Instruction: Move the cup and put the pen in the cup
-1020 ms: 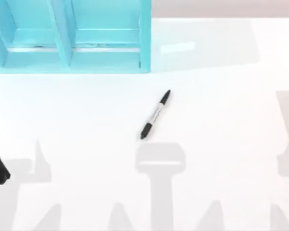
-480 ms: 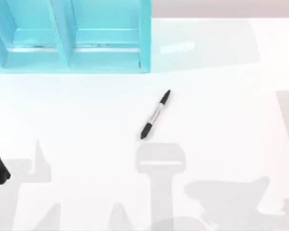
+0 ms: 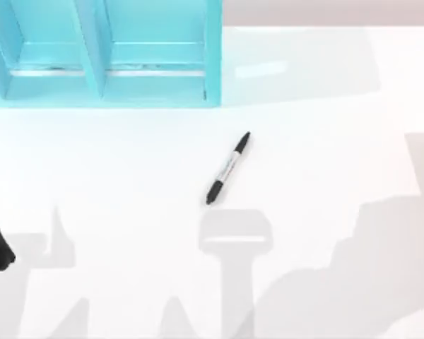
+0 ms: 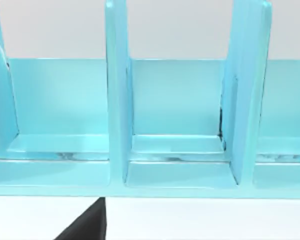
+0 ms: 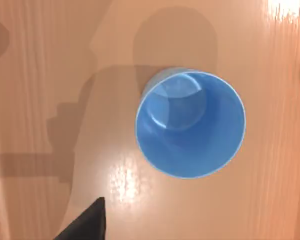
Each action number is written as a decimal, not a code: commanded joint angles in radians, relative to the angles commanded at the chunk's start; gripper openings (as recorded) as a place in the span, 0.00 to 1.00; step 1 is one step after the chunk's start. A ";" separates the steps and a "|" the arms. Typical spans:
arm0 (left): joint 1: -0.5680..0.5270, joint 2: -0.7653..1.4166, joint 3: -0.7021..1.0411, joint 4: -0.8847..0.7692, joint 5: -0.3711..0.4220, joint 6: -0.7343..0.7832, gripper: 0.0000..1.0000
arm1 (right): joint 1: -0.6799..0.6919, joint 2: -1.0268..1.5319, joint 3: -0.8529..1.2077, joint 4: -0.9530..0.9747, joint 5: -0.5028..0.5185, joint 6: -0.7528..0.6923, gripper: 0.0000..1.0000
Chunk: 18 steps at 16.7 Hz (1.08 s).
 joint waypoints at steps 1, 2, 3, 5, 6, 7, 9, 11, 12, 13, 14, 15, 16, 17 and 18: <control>0.000 0.000 0.000 0.000 0.000 0.000 1.00 | -0.015 0.050 0.047 -0.035 -0.001 -0.013 1.00; 0.000 0.000 0.000 0.000 0.000 0.000 1.00 | -0.027 0.093 0.086 -0.064 -0.002 -0.024 1.00; 0.000 0.000 0.000 0.000 0.000 0.000 1.00 | -0.037 0.128 0.117 -0.088 -0.003 -0.033 1.00; 0.000 0.000 0.000 0.000 0.000 0.000 1.00 | -0.048 0.167 0.154 -0.115 -0.004 -0.044 1.00; 0.000 0.000 0.000 0.000 0.000 0.000 1.00 | -0.049 0.172 0.159 -0.119 -0.004 -0.045 1.00; 0.000 0.000 0.000 0.000 0.000 0.000 1.00 | -0.049 0.172 0.159 -0.119 -0.004 -0.045 1.00; 0.000 0.000 0.000 0.000 0.000 0.000 1.00 | -0.049 0.172 0.159 -0.119 -0.004 -0.045 1.00; 0.000 0.000 0.000 0.000 0.000 0.000 1.00 | -0.045 0.171 0.153 -0.113 -0.004 -0.044 1.00; 0.000 0.000 0.000 0.000 0.000 0.000 1.00 | -0.046 0.174 0.141 -0.100 -0.004 -0.042 1.00; 0.000 0.000 0.000 0.000 0.000 0.000 1.00 | -0.046 0.180 0.119 -0.077 -0.004 -0.042 1.00; 0.000 0.000 0.000 0.000 0.000 0.000 1.00 | -0.046 0.187 0.091 -0.045 -0.004 -0.041 1.00; 0.000 0.000 0.000 0.000 0.000 0.000 1.00 | -0.046 0.196 0.059 -0.002 -0.004 -0.041 1.00; 0.000 0.000 0.000 0.000 0.000 0.000 1.00 | -0.046 0.205 0.024 0.051 -0.004 -0.041 1.00; 0.000 0.000 0.000 0.000 0.000 0.000 1.00 | -0.045 0.216 -0.012 0.107 -0.004 -0.040 1.00; 0.000 0.000 0.000 0.000 0.000 0.000 1.00 | -0.044 0.227 -0.049 0.158 -0.004 -0.039 1.00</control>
